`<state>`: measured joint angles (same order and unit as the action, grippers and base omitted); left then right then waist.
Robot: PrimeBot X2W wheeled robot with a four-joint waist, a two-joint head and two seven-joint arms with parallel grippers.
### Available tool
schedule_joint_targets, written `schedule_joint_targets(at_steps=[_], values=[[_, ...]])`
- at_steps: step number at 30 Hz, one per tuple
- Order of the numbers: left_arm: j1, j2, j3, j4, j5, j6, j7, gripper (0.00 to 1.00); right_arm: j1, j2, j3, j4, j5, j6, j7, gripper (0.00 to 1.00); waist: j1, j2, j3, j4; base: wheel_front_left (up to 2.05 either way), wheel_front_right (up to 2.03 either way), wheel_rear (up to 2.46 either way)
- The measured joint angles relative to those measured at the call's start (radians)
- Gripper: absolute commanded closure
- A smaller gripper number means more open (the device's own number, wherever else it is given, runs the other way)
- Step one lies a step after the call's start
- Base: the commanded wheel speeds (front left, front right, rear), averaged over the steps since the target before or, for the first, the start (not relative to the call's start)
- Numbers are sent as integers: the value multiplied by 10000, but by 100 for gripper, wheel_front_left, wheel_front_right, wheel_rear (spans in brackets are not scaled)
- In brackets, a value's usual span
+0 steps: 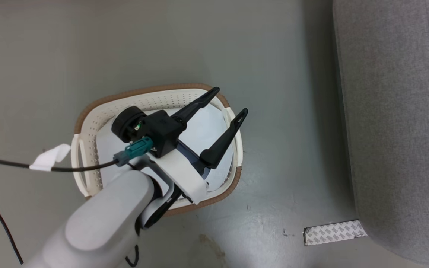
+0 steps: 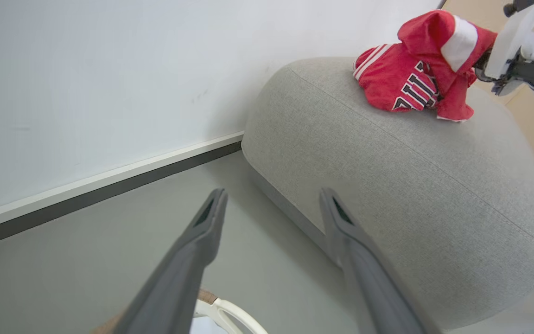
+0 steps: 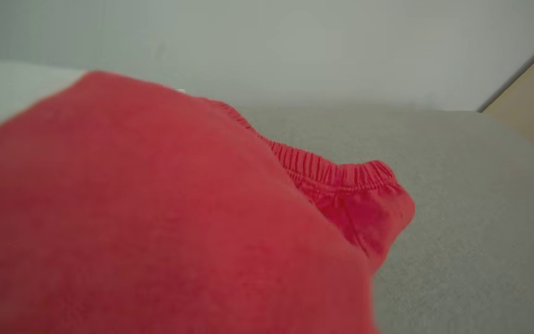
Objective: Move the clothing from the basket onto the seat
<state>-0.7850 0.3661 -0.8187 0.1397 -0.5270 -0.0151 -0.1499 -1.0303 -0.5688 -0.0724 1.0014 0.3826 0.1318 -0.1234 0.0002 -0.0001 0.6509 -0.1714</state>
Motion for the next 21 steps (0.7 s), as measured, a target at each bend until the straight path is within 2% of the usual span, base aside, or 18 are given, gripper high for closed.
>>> schedule_joint_targets(at_steps=[4,5,6,7,8,12,17,21], values=[[3,-4,12,98,-33,0,-84,0,-88,-165,508,564,46,0,965,100,-1,0,-40,56,0,0,0],[4,-21,21,128,-40,0,-109,0,-113,-186,594,633,86,0,1093,95,-1,0,-79,58,0,0,0],[7,-38,21,157,-54,0,-134,0,-155,-198,694,660,146,0,1210,71,-1,0,-126,59,0,0,0],[13,-58,15,196,-79,0,-188,0,-195,-207,800,669,150,0,1260,25,-1,0,-182,57,0,0,0],[27,-77,12,245,-104,-2,-215,0,-235,-211,894,679,167,0,1321,0,-1,0,-251,54,0,0,0],[142,-176,-12,485,-274,-19,-385,0,-245,-257,1390,696,224,0,1639,0,-2,1,-662,19,0,0,0],[509,-309,-6,861,-531,-59,-600,0,118,-353,2303,625,510,0,2807,0,-2,0,-1426,-52,0,0,0],[890,-399,35,1112,-685,-61,-734,0,537,-660,2955,98,918,0,3572,0,-3,0,-2151,-129,0,0,0]])
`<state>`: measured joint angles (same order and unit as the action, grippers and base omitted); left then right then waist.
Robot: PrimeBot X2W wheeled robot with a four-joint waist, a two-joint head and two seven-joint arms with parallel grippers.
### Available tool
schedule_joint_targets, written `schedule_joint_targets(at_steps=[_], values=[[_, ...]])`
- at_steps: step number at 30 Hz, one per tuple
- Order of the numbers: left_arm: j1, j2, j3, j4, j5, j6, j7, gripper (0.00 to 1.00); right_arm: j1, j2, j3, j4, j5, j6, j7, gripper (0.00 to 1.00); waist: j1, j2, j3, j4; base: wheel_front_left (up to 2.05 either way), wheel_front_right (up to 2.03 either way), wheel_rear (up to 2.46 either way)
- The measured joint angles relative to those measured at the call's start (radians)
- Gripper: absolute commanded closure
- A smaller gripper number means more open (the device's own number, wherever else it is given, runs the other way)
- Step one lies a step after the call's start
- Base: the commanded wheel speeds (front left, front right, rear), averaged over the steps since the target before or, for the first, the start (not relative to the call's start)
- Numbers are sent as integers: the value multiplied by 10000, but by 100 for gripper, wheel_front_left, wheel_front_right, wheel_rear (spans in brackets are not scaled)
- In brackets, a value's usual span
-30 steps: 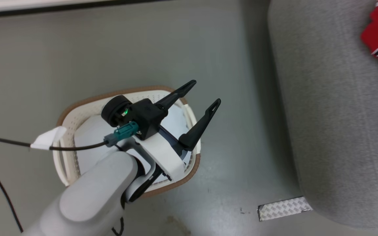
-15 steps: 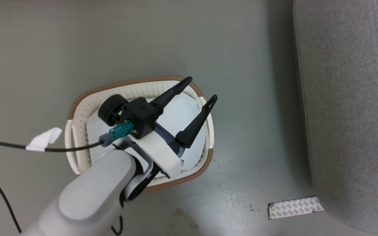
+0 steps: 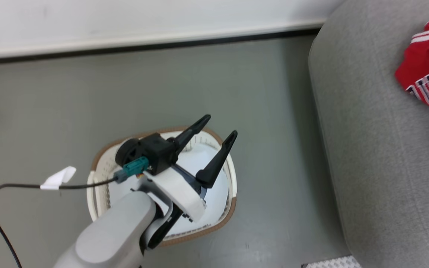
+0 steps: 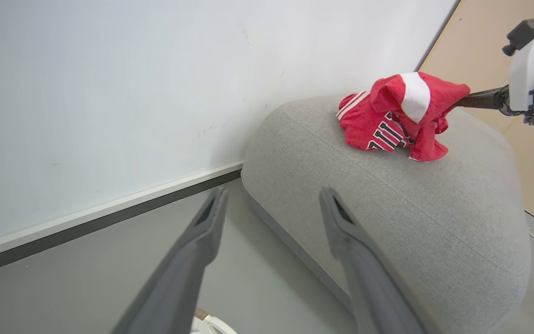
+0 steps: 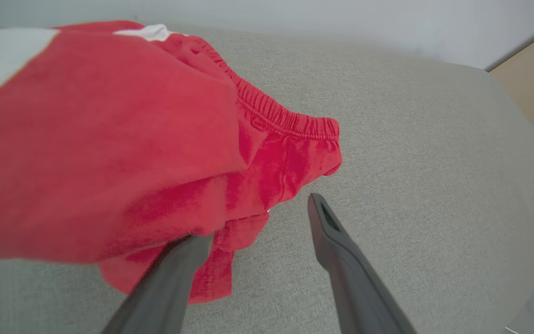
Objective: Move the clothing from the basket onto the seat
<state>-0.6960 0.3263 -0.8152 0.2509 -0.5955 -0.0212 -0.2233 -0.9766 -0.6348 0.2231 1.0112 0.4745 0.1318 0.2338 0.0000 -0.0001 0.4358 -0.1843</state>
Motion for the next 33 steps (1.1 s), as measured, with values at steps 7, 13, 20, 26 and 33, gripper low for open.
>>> schedule_joint_targets(at_steps=[7,13,20,26,33], values=[[709,-180,157,284,-424,12,-247,0,1071,-575,1120,-1547,1045,0,1476,0,-2,1,-1363,-84,0,0,0],[1444,-217,472,339,-627,136,-336,0,1915,-1306,1501,-3239,1820,0,1576,0,-3,1,-2562,-44,0,0,0],[2230,-77,1264,155,-945,462,-395,0,2697,-1206,1028,-4901,2424,0,539,0,-4,1,-3726,238,0,0,0],[3133,48,2305,-334,-1074,769,-401,0,3735,-562,667,-6372,2857,0,-173,0,-3,1,-4265,737,0,0,0],[4212,217,3808,-922,-644,1055,-407,0,4939,671,-42,-7384,2355,-2,-1404,0,-2,1,-4482,1250,0,0,0]])
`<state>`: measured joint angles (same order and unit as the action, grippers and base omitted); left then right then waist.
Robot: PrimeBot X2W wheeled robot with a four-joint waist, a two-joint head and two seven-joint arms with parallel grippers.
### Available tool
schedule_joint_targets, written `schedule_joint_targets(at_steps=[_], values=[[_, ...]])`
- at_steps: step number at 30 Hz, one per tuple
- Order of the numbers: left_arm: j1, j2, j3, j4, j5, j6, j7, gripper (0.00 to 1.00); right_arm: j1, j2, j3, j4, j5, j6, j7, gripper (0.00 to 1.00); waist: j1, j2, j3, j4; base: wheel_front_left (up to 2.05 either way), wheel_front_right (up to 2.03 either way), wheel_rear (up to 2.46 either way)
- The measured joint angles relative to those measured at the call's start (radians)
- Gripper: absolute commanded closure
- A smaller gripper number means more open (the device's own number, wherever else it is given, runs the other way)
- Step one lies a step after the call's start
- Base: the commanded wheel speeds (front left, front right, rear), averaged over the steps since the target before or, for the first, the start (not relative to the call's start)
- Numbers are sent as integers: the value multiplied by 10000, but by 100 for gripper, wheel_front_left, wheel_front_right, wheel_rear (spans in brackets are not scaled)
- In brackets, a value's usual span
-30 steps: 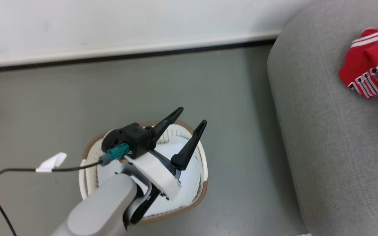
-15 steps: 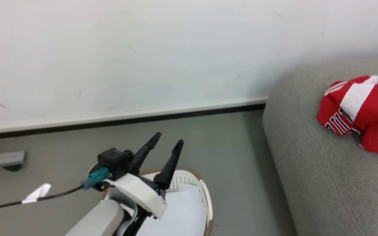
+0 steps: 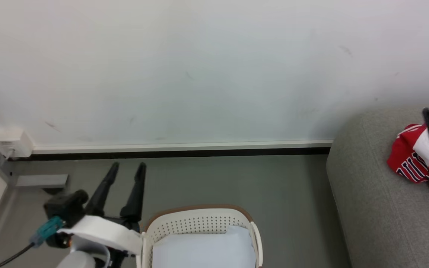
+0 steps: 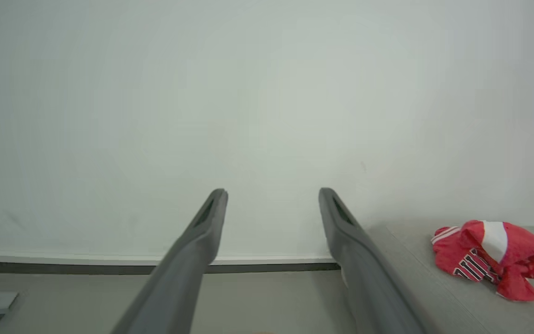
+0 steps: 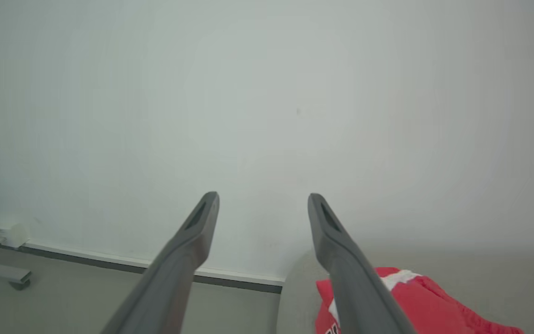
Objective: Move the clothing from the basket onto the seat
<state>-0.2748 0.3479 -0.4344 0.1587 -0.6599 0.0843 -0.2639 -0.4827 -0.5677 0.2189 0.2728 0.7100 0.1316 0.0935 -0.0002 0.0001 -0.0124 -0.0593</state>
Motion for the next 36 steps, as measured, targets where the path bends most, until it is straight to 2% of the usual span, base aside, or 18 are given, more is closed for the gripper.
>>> schedule_joint_targets(at_steps=[6,10,14,18,22,30,36], values=[[976,-94,1488,-311,523,341,-2,0,1195,1356,-408,-324,-1072,2,-1164,0,1,0,-39,360,0,0,0],[1698,-447,2265,-318,1034,399,0,0,2152,2330,-717,-397,-1277,2,-1987,0,1,0,-35,539,0,0,0],[2237,-894,2800,-230,1758,382,-2,0,2954,2857,-1024,-337,-1785,2,-2800,0,2,0,-18,591,0,0,0],[2514,-1298,3329,-284,2698,48,-2,0,3479,3346,-1080,-240,-2061,2,-3331,0,2,0,3,593,0,0,0],[2696,-1766,3632,-42,3319,-424,-2,0,3981,3545,-974,-86,-2410,2,-3515,0,2,0,9,620,0,0,0],[2752,-2414,4219,451,4086,-1306,-2,0,4104,3824,-610,-408,-2963,2,-3557,0,2,0,18,506,0,0,0],[2744,-2685,4539,646,4495,-1634,-2,0,4082,3973,-539,-414,-3037,2,-3559,0,2,0,17,502,0,0,0]])
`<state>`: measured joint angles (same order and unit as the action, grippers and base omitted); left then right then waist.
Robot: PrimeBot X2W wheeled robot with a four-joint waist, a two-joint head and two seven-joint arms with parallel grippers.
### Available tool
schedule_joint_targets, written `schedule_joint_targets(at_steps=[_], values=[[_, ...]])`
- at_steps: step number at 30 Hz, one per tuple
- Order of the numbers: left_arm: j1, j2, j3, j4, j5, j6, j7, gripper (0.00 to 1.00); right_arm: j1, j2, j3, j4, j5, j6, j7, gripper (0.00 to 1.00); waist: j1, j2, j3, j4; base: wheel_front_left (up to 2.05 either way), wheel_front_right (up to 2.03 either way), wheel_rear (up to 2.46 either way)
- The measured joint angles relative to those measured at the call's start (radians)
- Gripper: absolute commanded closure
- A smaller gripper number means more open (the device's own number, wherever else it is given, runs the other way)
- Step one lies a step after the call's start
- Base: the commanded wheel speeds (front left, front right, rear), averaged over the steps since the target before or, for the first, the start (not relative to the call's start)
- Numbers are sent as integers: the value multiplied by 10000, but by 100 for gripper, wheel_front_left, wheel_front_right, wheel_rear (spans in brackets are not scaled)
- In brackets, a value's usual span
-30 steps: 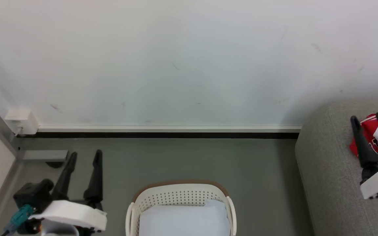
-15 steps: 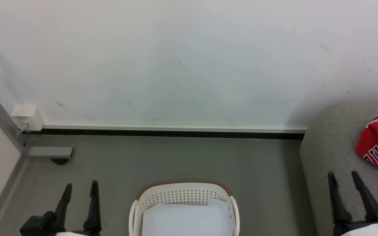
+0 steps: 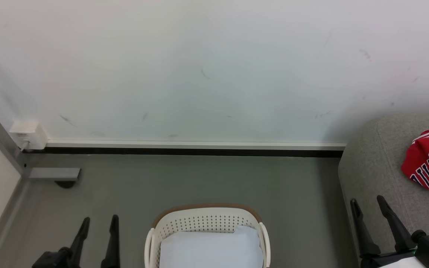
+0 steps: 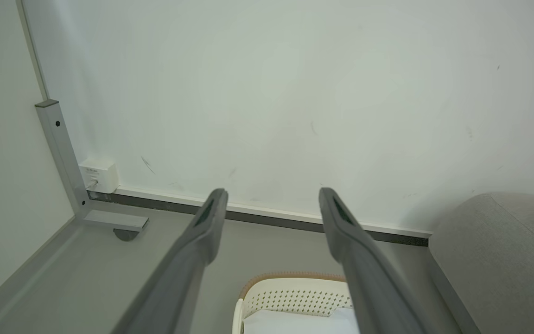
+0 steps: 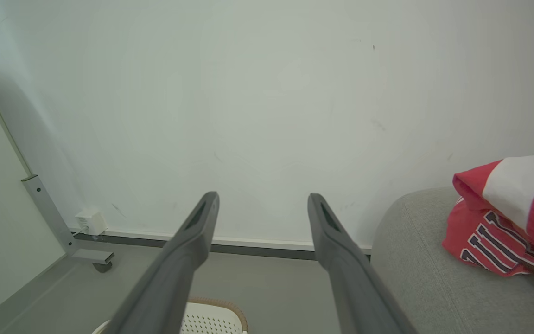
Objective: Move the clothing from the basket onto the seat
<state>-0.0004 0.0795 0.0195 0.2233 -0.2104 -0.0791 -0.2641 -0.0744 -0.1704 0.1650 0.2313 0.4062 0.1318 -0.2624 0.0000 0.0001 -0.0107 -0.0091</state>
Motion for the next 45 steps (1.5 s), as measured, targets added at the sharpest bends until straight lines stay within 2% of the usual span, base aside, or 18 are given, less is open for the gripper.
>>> schedule_joint_targets(at_steps=[15,16,22,45], values=[[-63,-245,477,244,244,-349,0,0,-16,50,4,75,88,0,0,0,0,-1,-15,3,0,0,0],[-41,-263,466,313,240,-347,2,100,8,71,4,130,88,0,4,100,0,0,-16,2,0,0,0],[80,-372,506,683,-178,-347,259,100,236,203,-15,389,497,0,163,100,0,0,-13,2,0,0,0],[-151,-368,587,543,-4240,-362,1235,100,171,451,-750,353,3921,0,1164,100,0,0,17,20,0,0,0]])
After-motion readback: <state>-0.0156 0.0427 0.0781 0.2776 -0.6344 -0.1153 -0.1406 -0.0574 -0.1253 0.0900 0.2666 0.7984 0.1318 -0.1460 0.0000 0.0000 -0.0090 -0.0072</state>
